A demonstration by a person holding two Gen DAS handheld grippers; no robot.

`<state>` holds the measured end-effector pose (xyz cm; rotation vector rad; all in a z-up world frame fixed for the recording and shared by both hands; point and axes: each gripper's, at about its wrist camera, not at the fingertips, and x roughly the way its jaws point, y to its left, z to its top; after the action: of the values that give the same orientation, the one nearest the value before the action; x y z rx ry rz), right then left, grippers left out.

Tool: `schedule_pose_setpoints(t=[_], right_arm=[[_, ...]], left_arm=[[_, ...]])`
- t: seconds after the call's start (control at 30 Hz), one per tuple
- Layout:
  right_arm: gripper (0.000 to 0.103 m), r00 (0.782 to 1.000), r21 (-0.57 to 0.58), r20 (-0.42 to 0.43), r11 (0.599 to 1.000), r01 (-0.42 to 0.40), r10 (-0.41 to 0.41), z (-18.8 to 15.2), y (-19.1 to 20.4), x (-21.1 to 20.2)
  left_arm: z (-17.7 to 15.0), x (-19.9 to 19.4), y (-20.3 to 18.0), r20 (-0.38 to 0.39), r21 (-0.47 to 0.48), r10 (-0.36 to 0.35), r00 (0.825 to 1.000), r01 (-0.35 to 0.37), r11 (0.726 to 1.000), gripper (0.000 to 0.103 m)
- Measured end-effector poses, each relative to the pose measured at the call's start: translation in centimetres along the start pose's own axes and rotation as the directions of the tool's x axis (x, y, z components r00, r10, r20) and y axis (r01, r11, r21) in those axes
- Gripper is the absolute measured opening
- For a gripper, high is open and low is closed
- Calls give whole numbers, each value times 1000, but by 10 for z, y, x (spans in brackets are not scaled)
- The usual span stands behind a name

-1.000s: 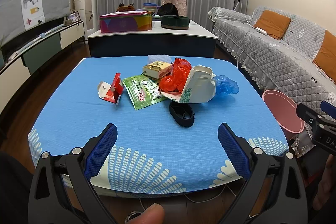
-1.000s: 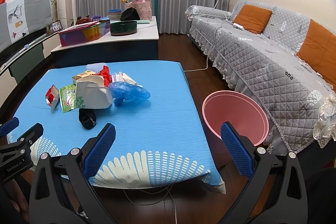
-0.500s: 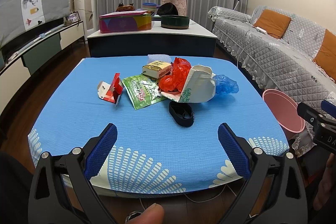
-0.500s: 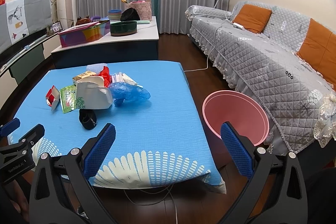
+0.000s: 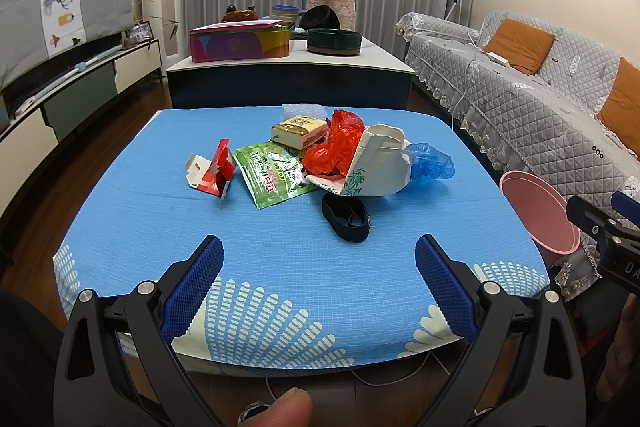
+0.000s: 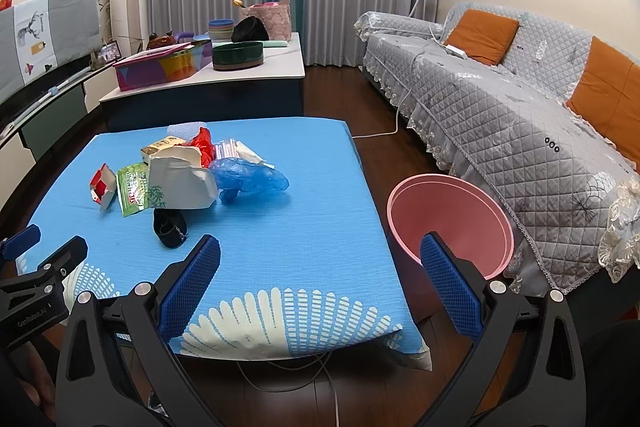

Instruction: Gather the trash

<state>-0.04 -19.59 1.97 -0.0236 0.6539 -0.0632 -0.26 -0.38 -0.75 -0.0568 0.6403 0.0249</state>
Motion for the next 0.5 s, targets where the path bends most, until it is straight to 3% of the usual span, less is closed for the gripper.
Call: schedule_pose_setpoints(t=[0.5], right_arm=[[98,1000,-2,2,1000,-7,7,1,3,-1]], left_arm=[[1,0,0,-1,1,0,1000,0,1000,94]])
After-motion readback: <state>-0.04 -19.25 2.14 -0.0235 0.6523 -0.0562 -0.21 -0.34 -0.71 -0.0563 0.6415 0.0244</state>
